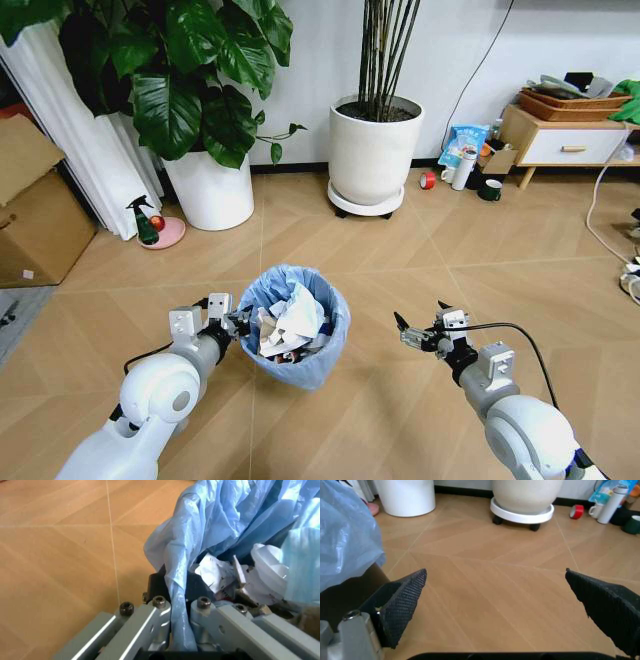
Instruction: Pick up the trash bin and place the garbage on the floor into it.
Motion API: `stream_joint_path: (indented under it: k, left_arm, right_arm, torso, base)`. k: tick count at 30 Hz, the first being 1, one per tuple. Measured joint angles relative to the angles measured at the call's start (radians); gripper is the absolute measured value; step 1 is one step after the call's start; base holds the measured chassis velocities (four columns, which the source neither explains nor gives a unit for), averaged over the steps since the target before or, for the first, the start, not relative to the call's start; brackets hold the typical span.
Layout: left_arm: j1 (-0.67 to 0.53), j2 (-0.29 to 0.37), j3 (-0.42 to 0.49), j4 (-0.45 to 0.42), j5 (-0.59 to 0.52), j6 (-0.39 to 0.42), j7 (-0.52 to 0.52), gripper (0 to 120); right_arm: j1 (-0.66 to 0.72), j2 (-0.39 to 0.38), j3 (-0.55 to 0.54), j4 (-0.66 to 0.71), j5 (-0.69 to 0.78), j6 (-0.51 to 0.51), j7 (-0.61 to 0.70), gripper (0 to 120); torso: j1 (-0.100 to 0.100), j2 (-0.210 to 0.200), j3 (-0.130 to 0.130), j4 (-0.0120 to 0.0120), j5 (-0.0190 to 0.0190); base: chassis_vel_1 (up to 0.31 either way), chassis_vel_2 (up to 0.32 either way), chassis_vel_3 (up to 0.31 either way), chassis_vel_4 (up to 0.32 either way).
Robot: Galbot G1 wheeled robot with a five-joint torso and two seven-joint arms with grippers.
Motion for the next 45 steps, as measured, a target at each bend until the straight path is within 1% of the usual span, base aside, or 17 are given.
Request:
stream_joint_path:
  k: [1,3,4,6,8,10,12,15,16,24,25,28,30,34,37,40,45]
  left_arm:
    - [0.000,0.000,-0.002,0.000,0.002,-0.001,0.000,0]
    - [0.001,0.000,-0.003,0.000,0.003,-0.001,0.000,0]
    - [0.001,0.000,-0.003,0.000,0.003,-0.001,0.000,0]
    - [0.001,0.001,-0.003,0.000,0.003,-0.001,0.000,0]
    - [0.000,0.001,-0.002,0.001,0.003,-0.001,0.000,0]
    - [-0.001,0.000,-0.002,0.002,0.003,-0.001,0.000,0]
    - [-0.003,-0.001,-0.002,0.005,0.003,-0.001,0.000,0]
    - [-0.004,-0.002,-0.002,0.005,0.003,-0.001,0.000,0]
    - [-0.004,-0.003,-0.002,0.006,0.003,-0.001,0.000,0]
    - [-0.008,-0.011,0.002,0.015,0.004,-0.001,0.000,0]
    - [-0.009,-0.013,0.002,0.015,0.005,-0.001,0.000,0]
    - [-0.008,-0.014,0.003,0.017,0.008,-0.001,0.001,0]
    - [-0.008,-0.014,0.003,0.018,0.009,-0.001,0.001,0]
    - [-0.008,-0.014,0.003,0.019,0.009,-0.001,0.001,0]
    - [-0.009,-0.014,0.004,0.019,0.009,-0.001,0.002,0]
    - [-0.010,-0.013,0.004,0.020,0.009,-0.001,0.002,0]
    - [-0.010,-0.012,0.004,0.020,0.009,-0.001,0.002,0]
  right_arm:
    - [0.000,0.002,0.002,-0.001,0.000,0.000,0.000,100]
    - [0.003,0.002,0.009,-0.001,0.000,0.001,0.000,100]
    - [0.004,0.002,0.010,-0.001,0.000,0.001,0.000,100]
    - [0.006,0.002,0.011,-0.002,0.001,0.001,0.000,100]
    - [0.008,-0.001,0.012,-0.003,0.002,0.001,0.000,100]
    - [0.008,-0.001,0.013,-0.005,0.003,0.001,0.000,100]
    - [0.010,-0.003,0.013,-0.007,0.003,0.001,0.000,100]
    - [0.010,-0.003,0.013,-0.009,0.004,0.001,0.000,100]
    - [0.010,-0.003,0.013,-0.009,0.004,0.002,-0.001,100]
    - [0.007,-0.003,0.013,-0.013,0.005,0.003,-0.001,100]
    - [0.006,-0.003,0.014,-0.013,0.005,0.003,-0.001,100]
    - [0.003,-0.003,0.014,-0.014,0.004,0.004,-0.001,100]
    - [0.003,-0.003,0.015,-0.014,0.004,0.005,-0.002,100]
    - [0.003,-0.003,0.016,-0.017,0.004,0.006,-0.002,100]
    - [0.004,-0.002,0.016,-0.019,0.004,0.009,-0.002,100]
    - [0.003,-0.001,0.015,-0.020,0.003,0.011,-0.002,100]
    - [0.002,0.003,0.013,-0.022,-0.001,0.014,-0.003,100]
  torso:
    - [0.000,0.000,0.000,0.0000,0.0021]
    - [0.000,0.000,0.000,0.0002,0.0003]
    - [0.000,0.000,0.000,0.0001,0.0018]
    - [0.000,0.000,0.000,-0.0001,0.0021]
    - [0.000,0.000,0.000,0.0001,0.0002]
    - [0.000,0.000,0.000,0.0001,0.0019]
    - [0.000,0.000,0.000,0.0003,0.0005]
    - [0.000,0.000,0.000,-0.0001,0.0018]
    - [0.000,0.000,0.000,0.0000,0.0008]
    - [0.000,0.000,0.000,-0.0001,0.0016]
    - [0.000,0.000,0.000,-0.0001,0.0003]
    - [0.000,0.000,0.000,0.0000,0.0016]
    - [0.000,0.000,0.000,0.0002,0.0007]
    - [0.000,0.000,0.000,0.0001,0.0017]
    - [0.000,0.000,0.000,0.0001,0.0003]
    - [0.000,0.000,0.000,0.0001,0.0018]
    - [0.000,0.000,0.000,0.0002,0.0008]
  base:
    - [0.220,-0.201,-0.211,0.220]
    - [0.218,-0.209,-0.209,0.213]
    - [0.230,-0.217,-0.213,0.201]
    - [0.219,-0.219,-0.213,0.206]
    - [0.202,-0.224,-0.202,0.209]
    - [0.198,-0.216,-0.206,0.207]
    - [0.207,-0.208,-0.199,0.210]
    - [0.215,-0.219,-0.211,0.212]
    - [0.223,-0.230,-0.217,0.203]
    - [0.214,-0.210,-0.219,0.203]
    - [0.196,-0.217,-0.224,0.196]
    - [0.217,-0.208,-0.220,0.211]
    - [0.219,-0.209,-0.220,0.204]
    - [0.204,-0.212,-0.211,0.207]
    - [0.225,-0.215,-0.205,0.200]
    - [0.231,-0.211,-0.197,0.201]
    - [0.213,-0.222,-0.220,0.203]
